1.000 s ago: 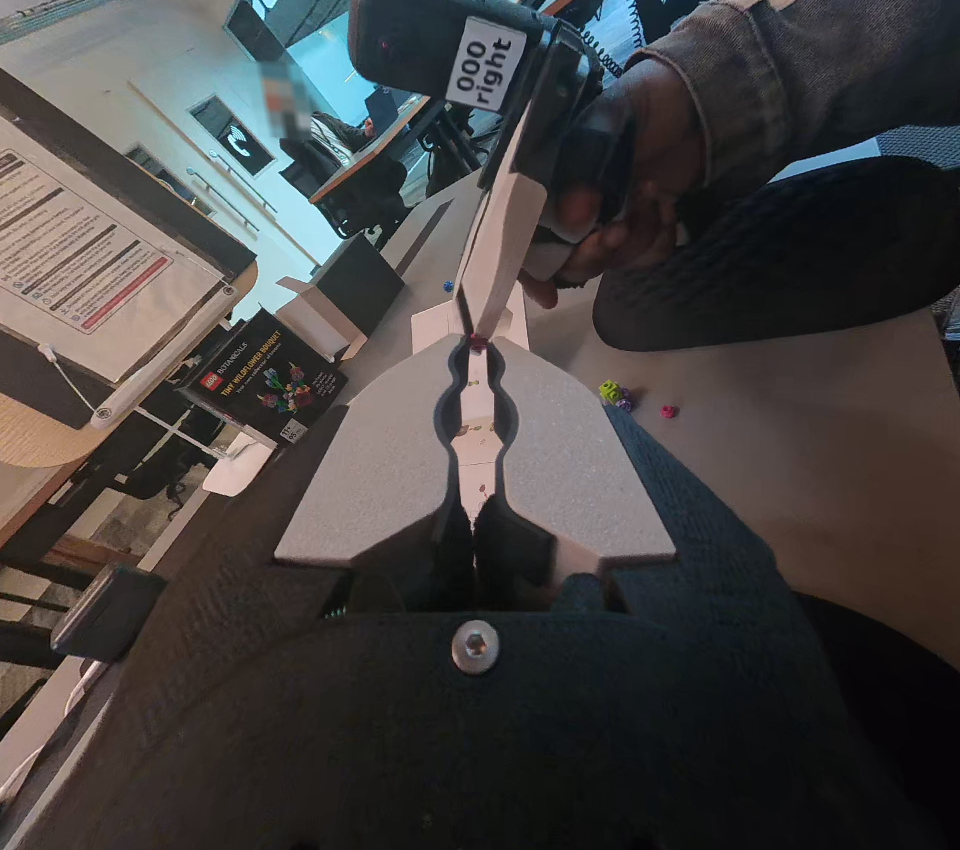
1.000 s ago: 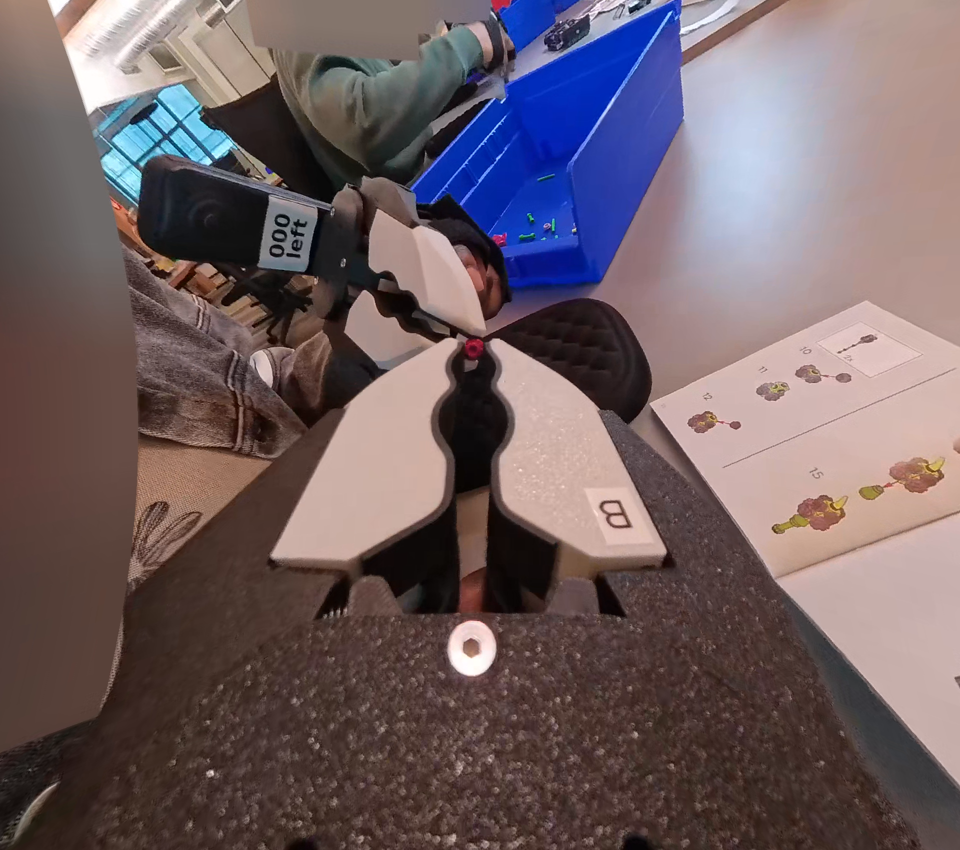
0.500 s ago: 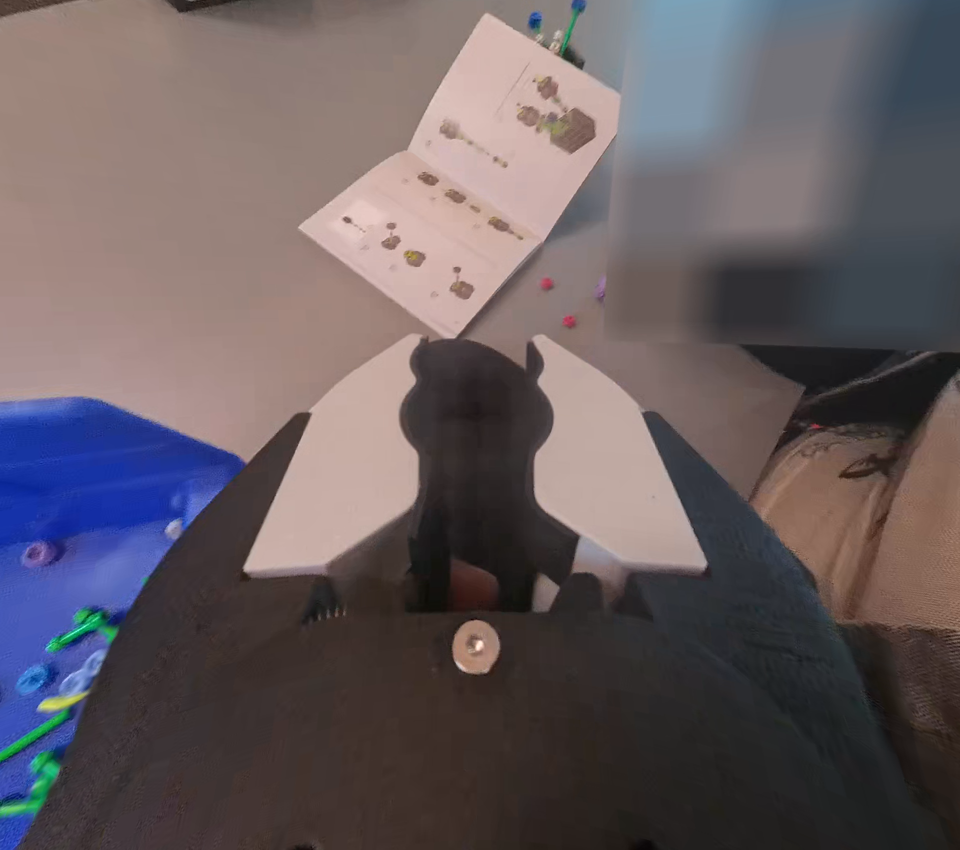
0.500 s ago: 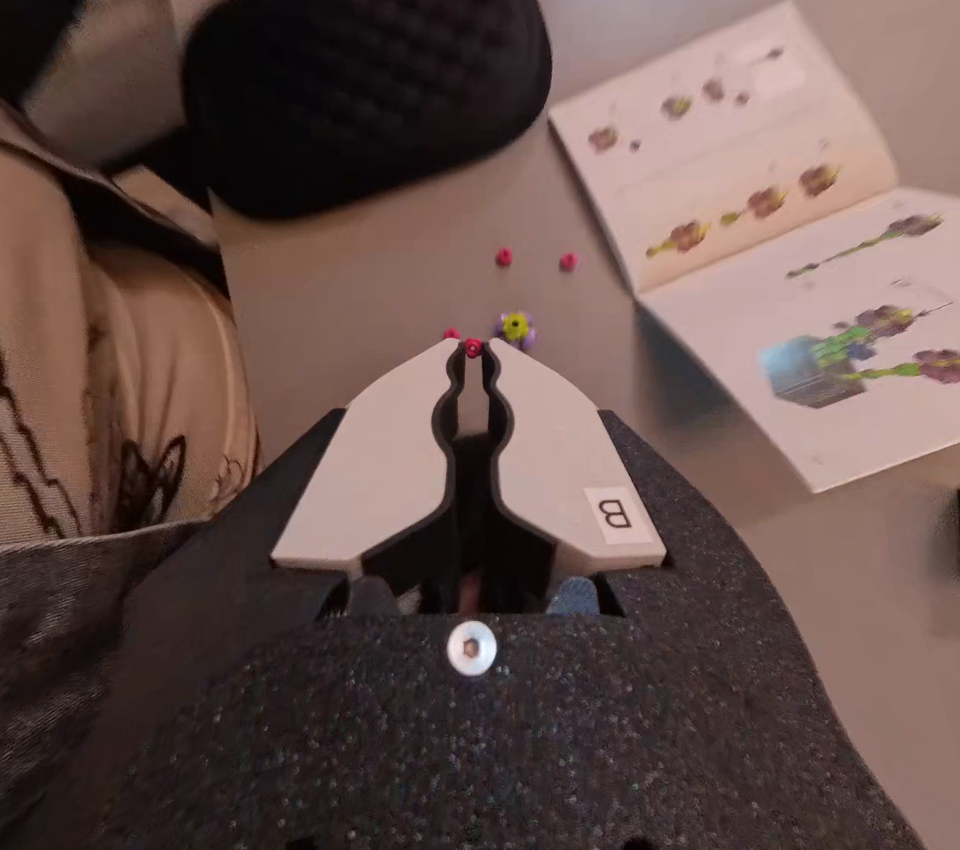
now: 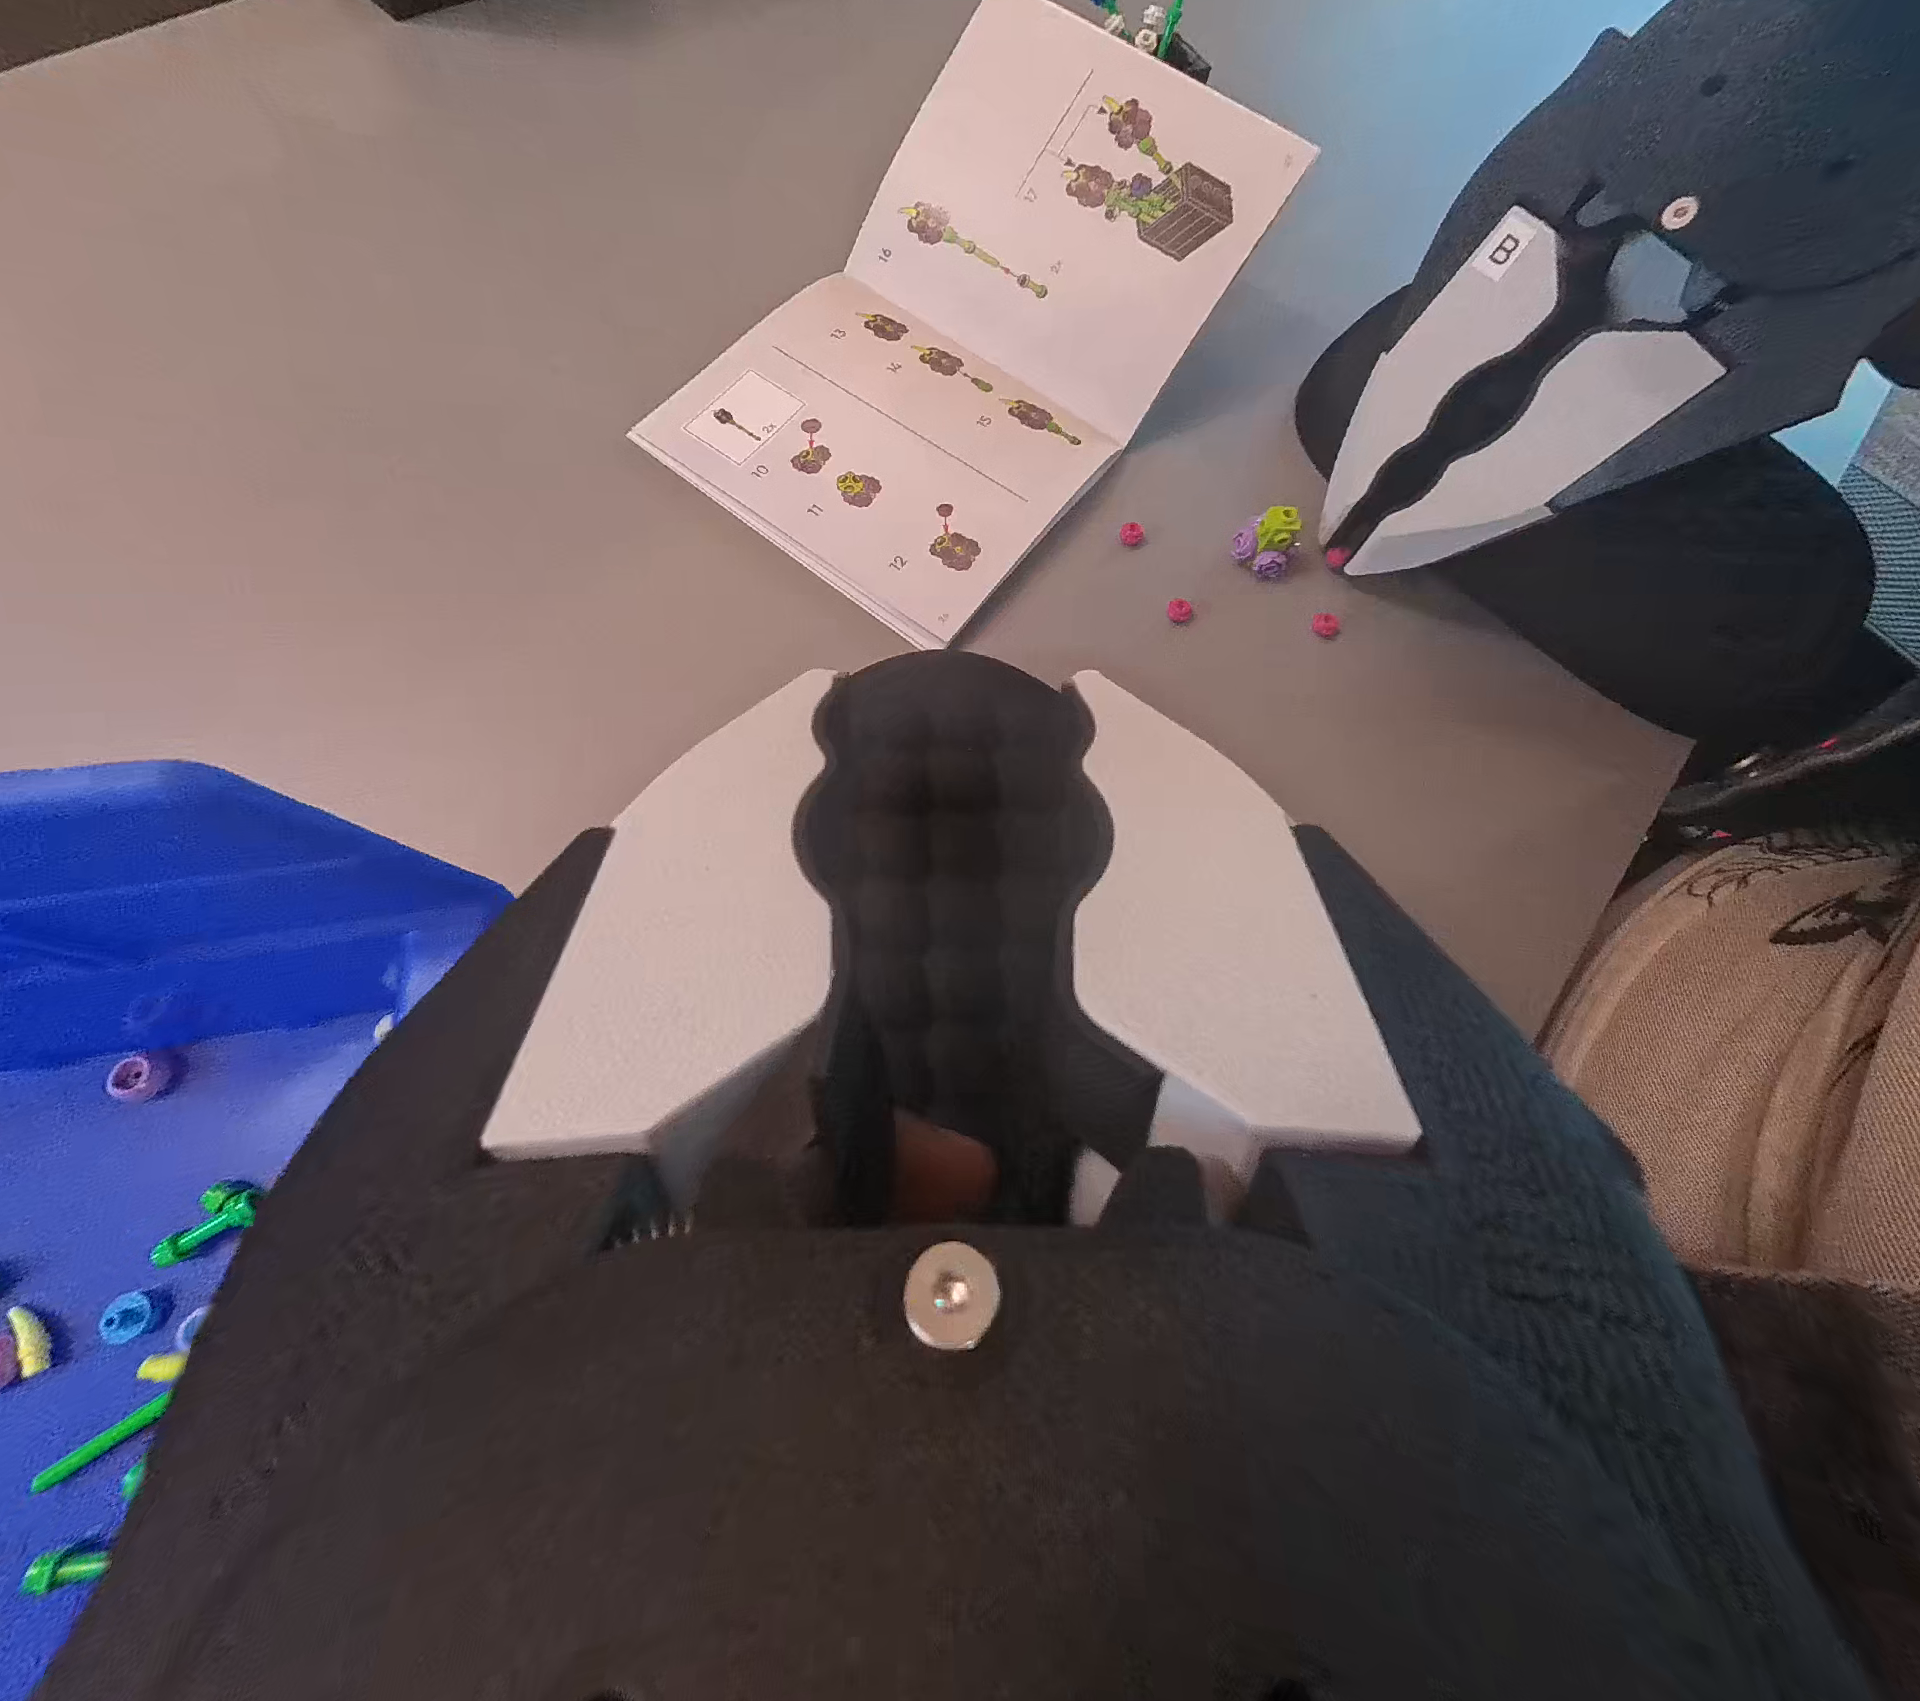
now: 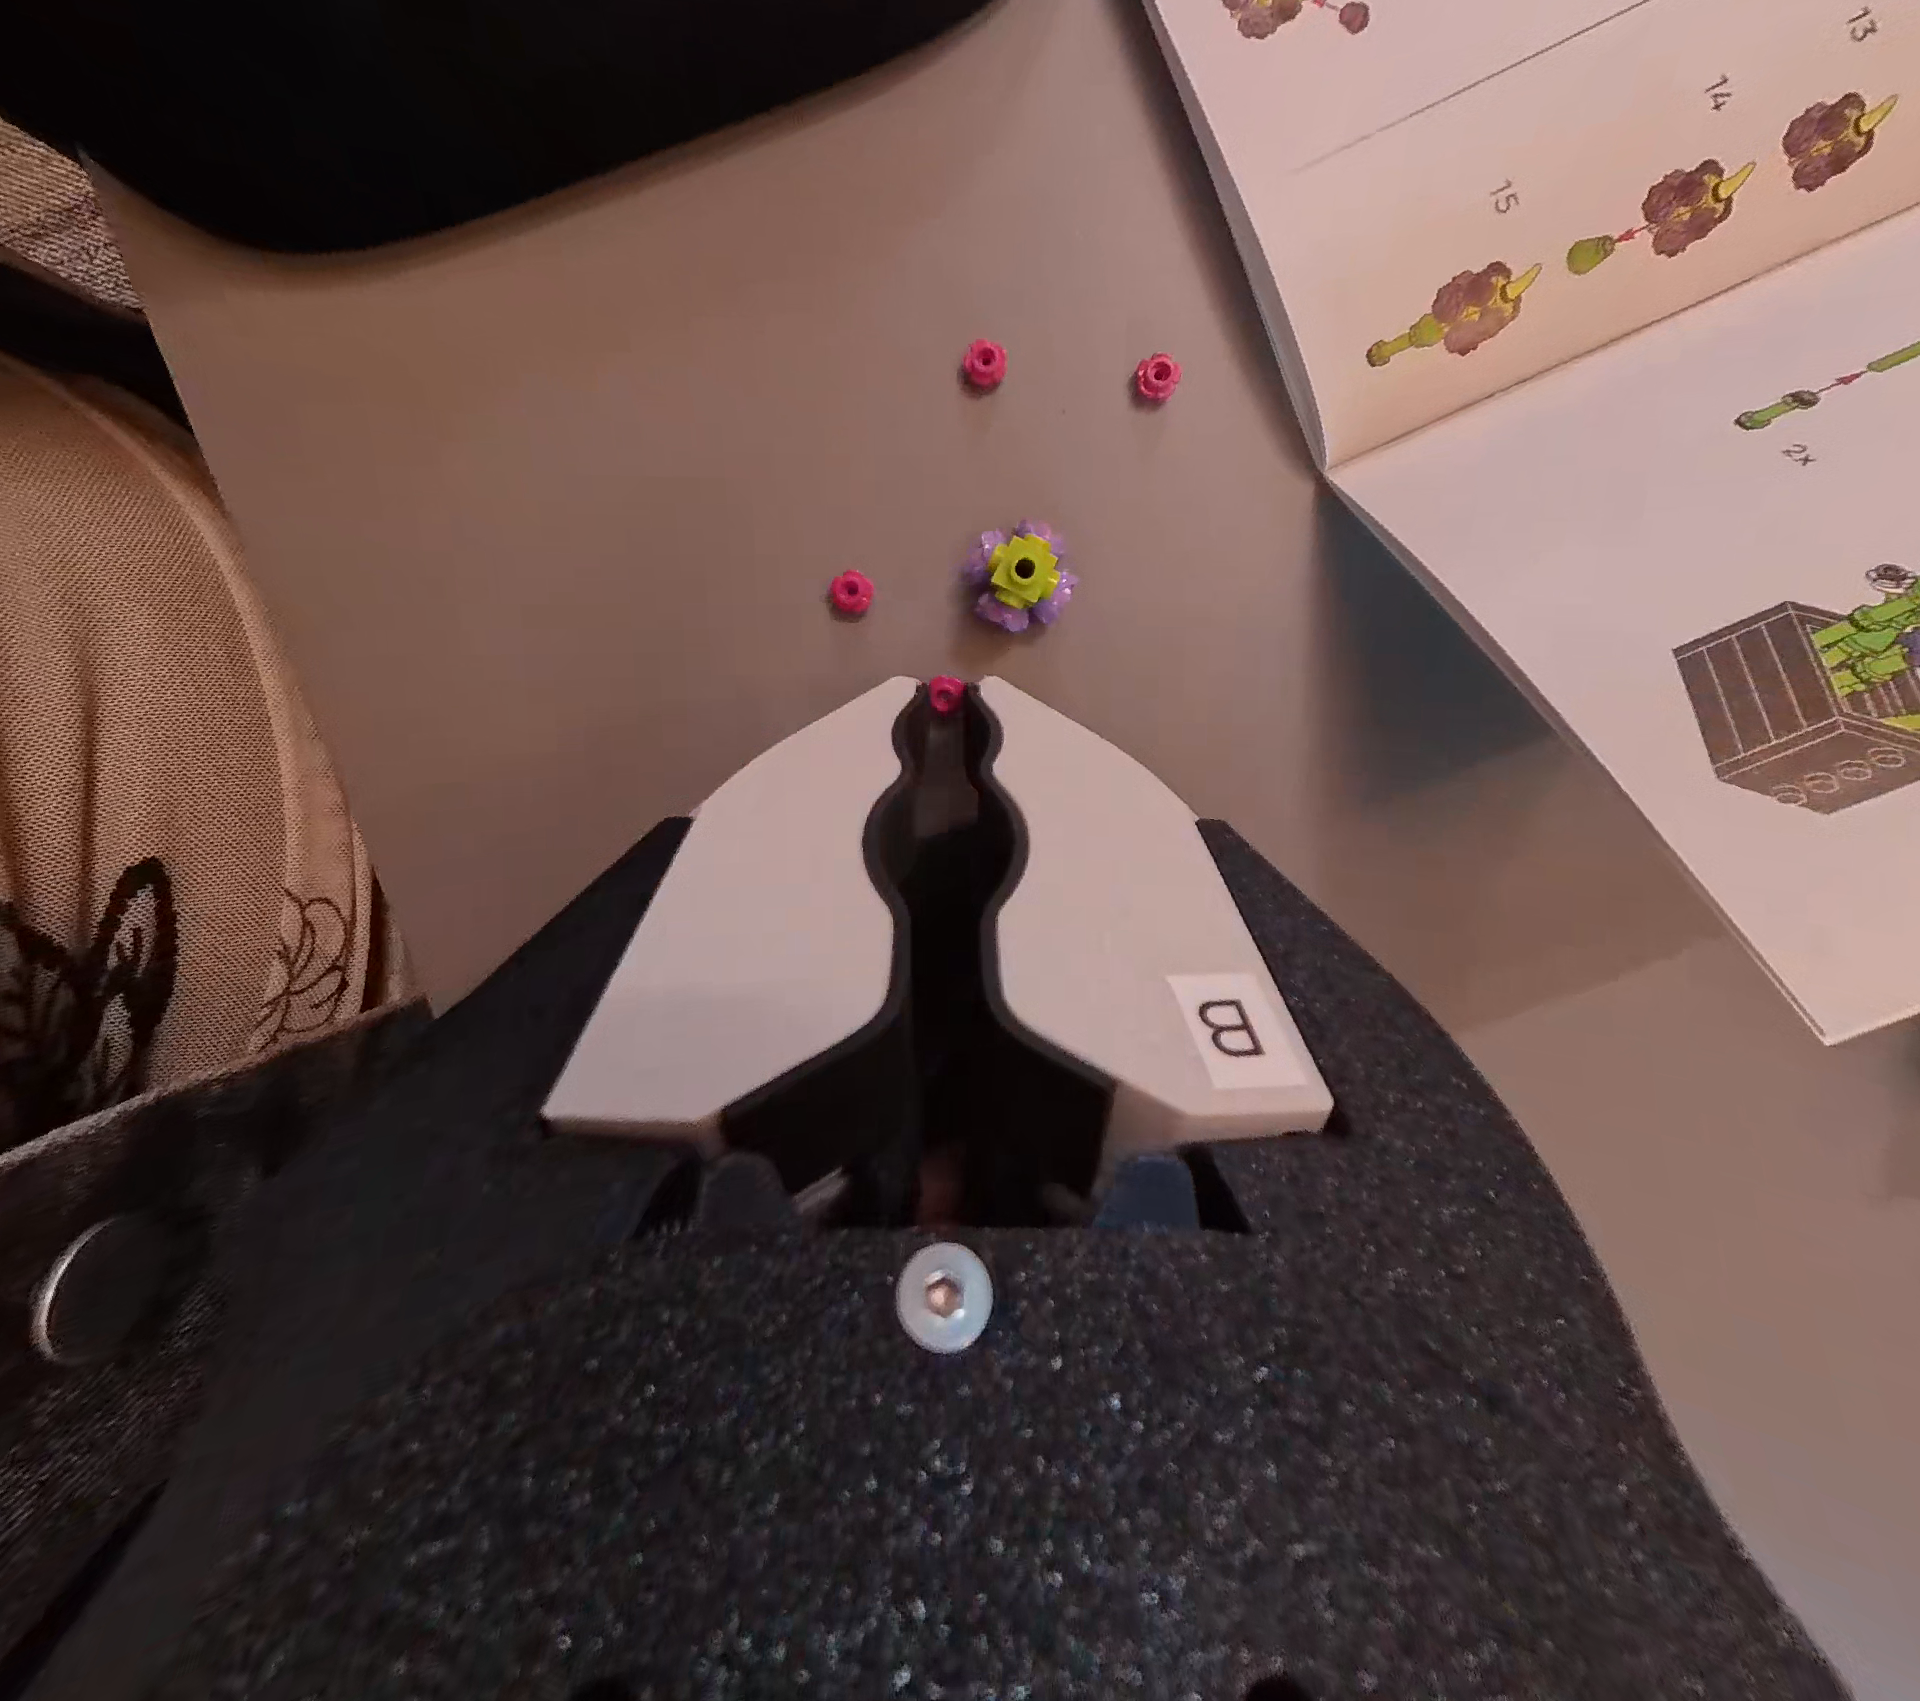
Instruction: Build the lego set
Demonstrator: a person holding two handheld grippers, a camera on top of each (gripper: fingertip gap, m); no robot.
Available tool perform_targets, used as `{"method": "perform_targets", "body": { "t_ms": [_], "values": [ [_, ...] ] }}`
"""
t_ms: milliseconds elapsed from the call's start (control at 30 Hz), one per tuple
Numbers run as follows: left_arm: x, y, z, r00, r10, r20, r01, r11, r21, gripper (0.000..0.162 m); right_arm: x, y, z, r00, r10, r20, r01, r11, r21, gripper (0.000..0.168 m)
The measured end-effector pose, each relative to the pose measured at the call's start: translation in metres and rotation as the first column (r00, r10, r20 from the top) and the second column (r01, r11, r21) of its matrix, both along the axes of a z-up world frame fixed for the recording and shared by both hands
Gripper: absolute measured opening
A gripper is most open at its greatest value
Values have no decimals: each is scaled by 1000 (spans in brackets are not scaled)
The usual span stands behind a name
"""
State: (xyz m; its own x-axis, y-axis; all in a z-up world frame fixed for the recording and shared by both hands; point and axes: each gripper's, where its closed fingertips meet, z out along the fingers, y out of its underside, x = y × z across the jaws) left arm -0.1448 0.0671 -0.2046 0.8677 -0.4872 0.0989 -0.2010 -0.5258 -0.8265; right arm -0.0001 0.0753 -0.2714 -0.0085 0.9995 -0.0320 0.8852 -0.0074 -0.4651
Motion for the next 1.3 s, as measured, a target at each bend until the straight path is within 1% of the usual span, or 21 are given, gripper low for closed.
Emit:
{"method": "perform_targets", "body": {
  "t_ms": [33,200,500,600,733,900,1100,1300],
  "values": [
    [0,0,-1,1000,-1,2,1,1000,-2,38,0,0,0,1000,-4,1,4,1000,0,6],
    [-2,1,-4,1000,4,-17,-4,1000,-4,38,1,2,-1,1000,-15,-2,15,1000,-6,6],
    [0,0,-7,1000,-7,-10,6,1000,-13,38,0,1,0,1000,-19,-12,19,1000,-21,11],
    [1,0,-6,1000,-8,-12,8,1000,-14,38,0,2,0,1000,-25,-15,25,1000,-16,15],
    [1,0,-6,1000,-8,-18,7,1000,-17,38,0,4,0,999,-44,-27,44,999,-13,24],
    [3,0,-8,1000,-12,-23,12,1000,-24,38,0,3,0,999,-38,-37,38,999,-14,26],
    [5,1,-7,1000,-10,-24,9,1000,-21,38,0,6,0,999,-29,-45,30,999,25,30],
    [10,2,-5,999,-15,-33,14,1000,-17,38,-7,12,12,990,-37,-139,46,997,62,31]
  ]
}}
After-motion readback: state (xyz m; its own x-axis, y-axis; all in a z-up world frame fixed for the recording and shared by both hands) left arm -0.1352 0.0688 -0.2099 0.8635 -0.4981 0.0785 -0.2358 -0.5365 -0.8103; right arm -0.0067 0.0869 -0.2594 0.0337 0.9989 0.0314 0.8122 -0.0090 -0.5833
